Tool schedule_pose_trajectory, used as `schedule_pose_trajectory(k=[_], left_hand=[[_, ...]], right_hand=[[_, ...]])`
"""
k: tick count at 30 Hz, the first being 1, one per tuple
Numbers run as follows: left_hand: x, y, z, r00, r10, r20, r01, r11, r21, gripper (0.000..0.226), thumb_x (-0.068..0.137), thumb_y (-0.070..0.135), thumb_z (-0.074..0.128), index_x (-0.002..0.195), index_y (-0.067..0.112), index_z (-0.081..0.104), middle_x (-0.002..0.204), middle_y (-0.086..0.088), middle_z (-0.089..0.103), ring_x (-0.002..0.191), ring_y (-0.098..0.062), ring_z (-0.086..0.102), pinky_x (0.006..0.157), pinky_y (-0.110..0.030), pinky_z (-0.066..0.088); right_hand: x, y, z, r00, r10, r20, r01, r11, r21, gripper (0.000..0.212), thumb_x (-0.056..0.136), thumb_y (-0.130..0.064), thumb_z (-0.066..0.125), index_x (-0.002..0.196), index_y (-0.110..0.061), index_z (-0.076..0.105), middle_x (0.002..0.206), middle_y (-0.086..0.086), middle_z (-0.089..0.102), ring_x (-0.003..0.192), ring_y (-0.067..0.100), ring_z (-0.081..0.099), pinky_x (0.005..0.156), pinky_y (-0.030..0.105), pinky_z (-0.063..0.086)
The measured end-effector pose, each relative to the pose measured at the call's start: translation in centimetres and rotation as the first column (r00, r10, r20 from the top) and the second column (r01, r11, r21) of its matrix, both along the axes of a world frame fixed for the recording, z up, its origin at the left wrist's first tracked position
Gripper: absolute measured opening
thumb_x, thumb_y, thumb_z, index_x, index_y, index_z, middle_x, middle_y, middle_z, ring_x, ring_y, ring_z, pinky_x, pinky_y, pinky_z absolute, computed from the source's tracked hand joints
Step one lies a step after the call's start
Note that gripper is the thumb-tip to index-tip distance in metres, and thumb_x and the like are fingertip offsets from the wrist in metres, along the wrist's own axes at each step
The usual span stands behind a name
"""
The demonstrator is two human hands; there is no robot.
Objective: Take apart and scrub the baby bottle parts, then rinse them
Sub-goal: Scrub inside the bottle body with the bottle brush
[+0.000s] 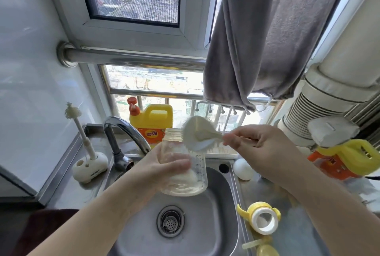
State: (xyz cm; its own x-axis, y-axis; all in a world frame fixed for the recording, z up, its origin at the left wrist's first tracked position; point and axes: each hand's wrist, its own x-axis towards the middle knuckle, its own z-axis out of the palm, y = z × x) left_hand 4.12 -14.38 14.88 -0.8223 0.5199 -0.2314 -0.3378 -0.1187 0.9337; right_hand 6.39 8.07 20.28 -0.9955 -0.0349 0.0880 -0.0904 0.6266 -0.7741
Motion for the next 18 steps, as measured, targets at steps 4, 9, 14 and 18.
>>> schedule_pose_trajectory(k=[4, 9, 14, 18], left_hand=[[0.2, -0.8, 0.2, 1.0, -0.008, 0.023, 0.006, 0.996, 0.084, 0.102, 0.032, 0.039, 0.095, 0.122, 0.014, 0.055, 0.113, -0.016, 0.068, 0.104, -0.033, 0.065, 0.085, -0.044, 0.055], [0.0, -0.9, 0.3, 1.0, -0.01, 0.021, 0.009, 0.999, 0.049, 0.1, 0.024, 0.041, 0.095, 0.114, 0.014, 0.06, 0.104, -0.015, 0.07, 0.098, -0.031, 0.068, 0.083, -0.042, 0.057], [0.1, -1.3, 0.4, 0.999, -0.006, 0.034, 0.002, 0.993, 0.12, 0.096, 0.031, 0.039, 0.095, 0.118, 0.017, 0.06, 0.111, -0.019, 0.067, 0.101, -0.034, 0.066, 0.079, -0.045, 0.056], [-0.2, -1.1, 0.4, 0.996, -0.033, 0.077, 0.02, 0.987, 0.162, 0.099, 0.034, 0.04, 0.093, 0.121, 0.015, 0.055, 0.112, -0.018, 0.066, 0.098, -0.03, 0.066, 0.078, -0.042, 0.055]], right_hand=[[-0.1, 1.1, 0.1, 0.999, -0.031, 0.008, 0.03, 0.997, 0.07, 0.033, 0.068, -0.064, 0.051, 0.072, -0.037, 0.069, 0.067, -0.023, 0.066, 0.067, -0.011, 0.059, 0.06, 0.011, 0.041], [-0.1, 0.3, 0.7, 0.999, 0.035, -0.014, -0.035, 0.999, 0.014, 0.034, 0.071, -0.059, 0.052, 0.078, -0.032, 0.072, 0.065, -0.012, 0.068, 0.063, -0.004, 0.061, 0.057, 0.01, 0.041], [-0.7, 1.3, 0.3, 0.999, 0.02, -0.025, -0.019, 0.999, 0.041, 0.04, 0.069, -0.068, 0.051, 0.076, -0.035, 0.073, 0.076, -0.005, 0.071, 0.074, 0.006, 0.063, 0.066, 0.021, 0.045], [-0.5, 0.8, 0.2, 0.998, 0.059, -0.027, -0.058, 0.998, 0.012, 0.035, 0.074, -0.068, 0.053, 0.08, -0.038, 0.071, 0.079, 0.012, 0.069, 0.077, 0.023, 0.063, 0.064, 0.02, 0.045]])
